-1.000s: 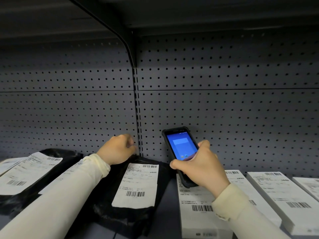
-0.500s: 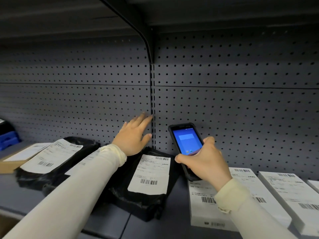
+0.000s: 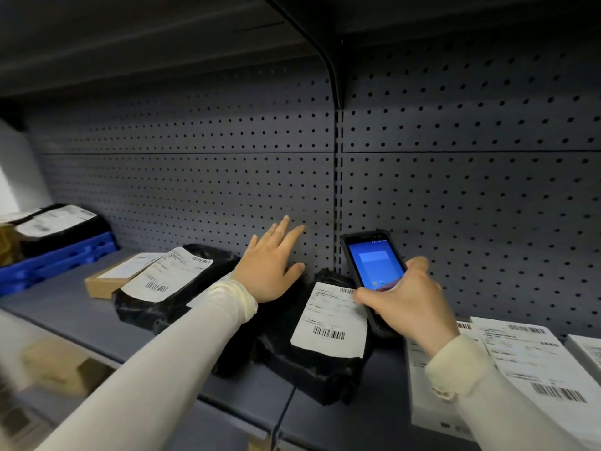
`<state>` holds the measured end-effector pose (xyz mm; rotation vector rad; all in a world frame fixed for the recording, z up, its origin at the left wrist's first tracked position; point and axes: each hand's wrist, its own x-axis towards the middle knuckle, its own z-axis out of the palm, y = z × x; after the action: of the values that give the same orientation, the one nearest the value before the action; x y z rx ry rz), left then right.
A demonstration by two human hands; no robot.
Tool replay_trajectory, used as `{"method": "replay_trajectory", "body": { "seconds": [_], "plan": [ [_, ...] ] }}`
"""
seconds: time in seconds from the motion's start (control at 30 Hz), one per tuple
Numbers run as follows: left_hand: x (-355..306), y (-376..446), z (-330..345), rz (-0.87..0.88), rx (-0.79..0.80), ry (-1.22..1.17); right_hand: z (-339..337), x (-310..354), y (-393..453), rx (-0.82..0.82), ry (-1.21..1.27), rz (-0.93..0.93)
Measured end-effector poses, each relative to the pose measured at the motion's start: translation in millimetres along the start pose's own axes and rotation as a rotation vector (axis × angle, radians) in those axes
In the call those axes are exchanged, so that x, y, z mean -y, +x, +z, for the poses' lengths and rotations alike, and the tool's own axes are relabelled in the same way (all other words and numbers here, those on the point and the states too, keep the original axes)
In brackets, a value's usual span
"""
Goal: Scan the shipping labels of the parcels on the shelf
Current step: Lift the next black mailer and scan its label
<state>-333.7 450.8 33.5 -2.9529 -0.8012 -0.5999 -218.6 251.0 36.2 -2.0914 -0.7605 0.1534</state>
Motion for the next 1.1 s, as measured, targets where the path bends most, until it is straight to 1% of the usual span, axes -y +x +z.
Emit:
{"method": "replay_trajectory", "body": {
  "seconds": [0.17, 0.4, 0.63, 0.93, 1.1],
  "plan": [
    [37.9, 6.7, -3.4, 0.008, -0.059, -0.044, 25.7, 18.5, 1.4, -0.046, -0.010, 0.012],
    [100.0, 18.3, -12.7, 0.069, -0.078, -0.101, 72.6, 62.2, 7.3, -0.111, -0.044, 0.033],
    [142.3, 28.0, -6.1, 0.139, -0.044, -0.154, 106.9, 89.9, 3.7, -0.162, -0.066, 0.076],
    [166.4, 35.3, 3.1, 0.167, -0.045, -0.280, 127.8, 110.6, 2.2, -0.199, -0.117, 0.095],
    [172.9, 36.9, 5.4, 0.126, -0.006, -0.297, 132.3, 114.7, 6.5, -0.192, -0.133, 0.084]
  ]
}}
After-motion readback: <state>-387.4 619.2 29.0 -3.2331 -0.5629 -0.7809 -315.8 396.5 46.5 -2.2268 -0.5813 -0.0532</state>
